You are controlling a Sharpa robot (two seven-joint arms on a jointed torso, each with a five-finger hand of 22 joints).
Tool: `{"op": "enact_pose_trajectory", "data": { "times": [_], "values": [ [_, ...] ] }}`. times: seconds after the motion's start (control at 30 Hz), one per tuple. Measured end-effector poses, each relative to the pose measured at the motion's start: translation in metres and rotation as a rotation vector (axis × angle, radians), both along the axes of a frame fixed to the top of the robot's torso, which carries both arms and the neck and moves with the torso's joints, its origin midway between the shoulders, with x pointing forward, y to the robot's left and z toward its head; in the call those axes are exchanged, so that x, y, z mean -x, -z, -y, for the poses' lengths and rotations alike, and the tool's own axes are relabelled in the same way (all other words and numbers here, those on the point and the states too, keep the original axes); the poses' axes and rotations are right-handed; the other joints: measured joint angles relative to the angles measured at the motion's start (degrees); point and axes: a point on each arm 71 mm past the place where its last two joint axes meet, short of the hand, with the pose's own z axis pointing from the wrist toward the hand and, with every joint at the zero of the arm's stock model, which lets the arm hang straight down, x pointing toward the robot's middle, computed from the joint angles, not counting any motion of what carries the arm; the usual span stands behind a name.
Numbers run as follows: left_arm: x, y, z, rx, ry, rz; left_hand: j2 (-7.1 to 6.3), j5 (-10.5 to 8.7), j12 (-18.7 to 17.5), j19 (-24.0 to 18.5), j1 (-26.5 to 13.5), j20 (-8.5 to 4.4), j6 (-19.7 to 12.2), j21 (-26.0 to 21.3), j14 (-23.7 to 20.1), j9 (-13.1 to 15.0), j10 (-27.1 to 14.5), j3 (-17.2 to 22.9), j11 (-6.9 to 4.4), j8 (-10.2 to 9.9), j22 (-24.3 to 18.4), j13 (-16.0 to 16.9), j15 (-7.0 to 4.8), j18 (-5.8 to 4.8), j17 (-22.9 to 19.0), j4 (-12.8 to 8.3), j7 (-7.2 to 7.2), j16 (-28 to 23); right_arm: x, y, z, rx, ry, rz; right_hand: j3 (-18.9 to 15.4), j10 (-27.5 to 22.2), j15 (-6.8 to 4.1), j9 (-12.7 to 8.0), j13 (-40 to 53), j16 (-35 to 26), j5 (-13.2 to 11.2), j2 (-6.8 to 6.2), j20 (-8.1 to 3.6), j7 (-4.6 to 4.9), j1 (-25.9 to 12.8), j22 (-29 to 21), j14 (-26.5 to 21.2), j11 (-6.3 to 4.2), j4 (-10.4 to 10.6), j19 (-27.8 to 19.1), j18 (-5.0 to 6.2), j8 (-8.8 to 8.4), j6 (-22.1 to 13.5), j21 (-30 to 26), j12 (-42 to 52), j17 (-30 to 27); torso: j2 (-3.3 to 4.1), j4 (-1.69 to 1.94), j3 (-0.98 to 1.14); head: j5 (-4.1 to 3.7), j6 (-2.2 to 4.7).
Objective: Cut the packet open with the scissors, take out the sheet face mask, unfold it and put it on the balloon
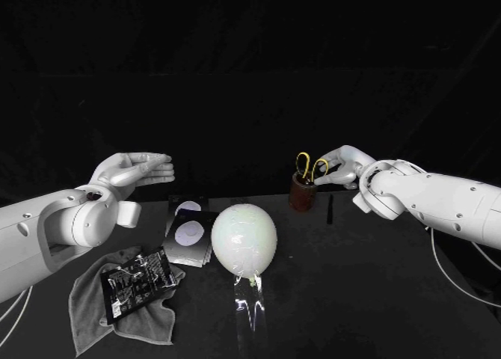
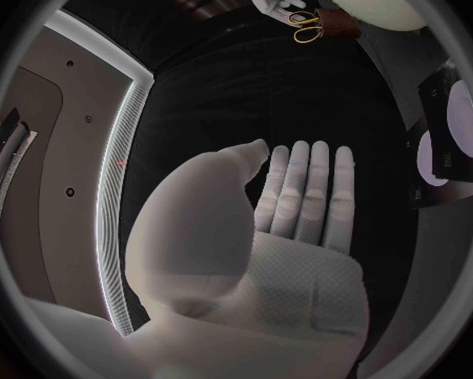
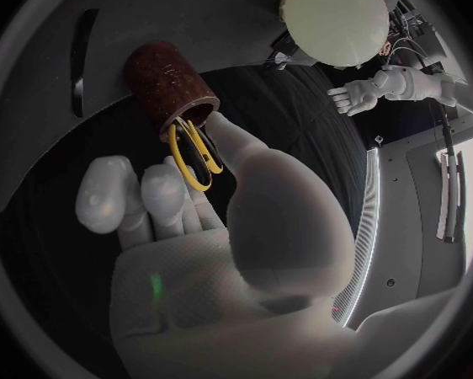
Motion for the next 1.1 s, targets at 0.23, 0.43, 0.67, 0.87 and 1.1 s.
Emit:
{"op": "enact_pose_trajectory", "data": {
  "times": [0.23, 0.43, 0.67, 0.87, 1.1],
  "values": [
    [0.000, 0.000, -0.002, 0.001, -0.003, -0.001, 0.00, 0.00, 0.00, 0.00, 0.00, 0.00, 0.00, 0.00, 0.00, 0.00, 0.00, 0.00, 0.00, 0.00, 0.00, 0.00, 0.00, 0.00, -0.01, 0.00, 0.00, 0.00, 0.001, -0.002, 0.003, -0.011, 0.004, 0.020, -18.18, -3.19, 0.30, -6.16, 0.00, 0.00, -0.29, 2.54, 0.71, -1.59, 3.34, -0.02, -0.90, 0.62, 5.30, -0.71, -0.01, -1.67, -14.29, -1.83, 0.00, -1.11, -0.02, 0.01, 0.03, 0.02, 0.04],
    [0.001, 0.001, -0.006, 0.003, -0.006, 0.002, -0.16, 0.00, 0.00, 0.00, 0.16, 0.00, 0.00, 0.00, 0.00, -0.07, 0.00, 0.00, 0.00, 0.00, -0.06, 0.00, 0.00, -0.01, -0.02, 0.00, 0.00, 0.00, 0.003, -0.005, 0.010, -0.022, 0.019, 0.057, -28.09, -5.73, 0.72, -8.39, 0.20, 0.34, -0.54, 0.37, 1.12, -2.21, 14.10, 0.00, -1.33, 1.23, 21.49, -1.12, 0.23, -2.01, -19.51, -2.95, 1.17, -2.14, -0.09, -0.01, 0.01, -0.04, 0.15],
    [0.003, 0.002, -0.012, 0.007, -0.008, 0.010, -0.53, 0.00, 0.00, -0.20, 0.07, 0.20, 0.00, -0.01, 0.00, -0.14, 0.00, 0.00, 0.00, -0.21, -0.07, 0.00, 0.00, -0.01, -0.02, 0.00, 0.00, 0.00, 0.008, -0.012, 0.022, -0.038, 0.042, 0.099, -28.45, -5.73, 0.72, -7.86, 0.20, 0.34, -0.54, 0.06, 1.12, -2.24, 14.40, 0.03, -1.33, 1.23, 22.10, -1.12, 0.88, -1.56, -18.71, -3.28, 1.38, -2.43, -0.18, -0.01, -0.02, -0.25, 0.24],
    [0.006, 0.004, -0.019, 0.012, -0.009, 0.016, -0.78, 0.00, 0.00, -0.20, 0.31, 0.20, 0.00, -0.23, 0.02, -0.22, 0.00, 0.26, 0.00, -0.21, -0.14, 0.00, -0.02, -0.02, 0.00, -0.26, 0.00, 0.11, 0.021, -0.020, 0.030, -0.085, 0.036, 0.134, -26.61, -2.73, 0.72, -3.70, 0.56, 0.89, -0.54, 3.76, 0.90, -1.64, 16.36, 0.03, -1.32, 0.83, 21.65, -0.90, 0.89, 1.73, -8.97, -2.64, 3.95, -2.21, -0.25, 0.05, -0.02, -0.29, 0.24],
    [0.017, 0.007, -0.033, 0.019, 0.001, 0.026, -2.19, 0.00, 0.00, 1.30, 2.37, -0.41, 0.41, 0.64, 2.29, -0.37, 0.84, 0.79, -0.44, -0.21, 0.21, 0.00, -0.62, 1.00, 0.55, -2.61, -0.39, 1.37, 0.051, -0.033, 0.027, -0.245, -0.021, 0.208, -22.36, 10.97, -1.48, 0.93, 1.39, 0.42, -0.53, 9.42, -0.79, 0.47, 22.73, 0.01, -1.37, -1.62, 18.45, 0.35, 0.88, 7.75, 8.43, 0.10, 9.53, -3.47, -0.61, 0.22, -0.10, 0.35, -0.66]
  ]
}}
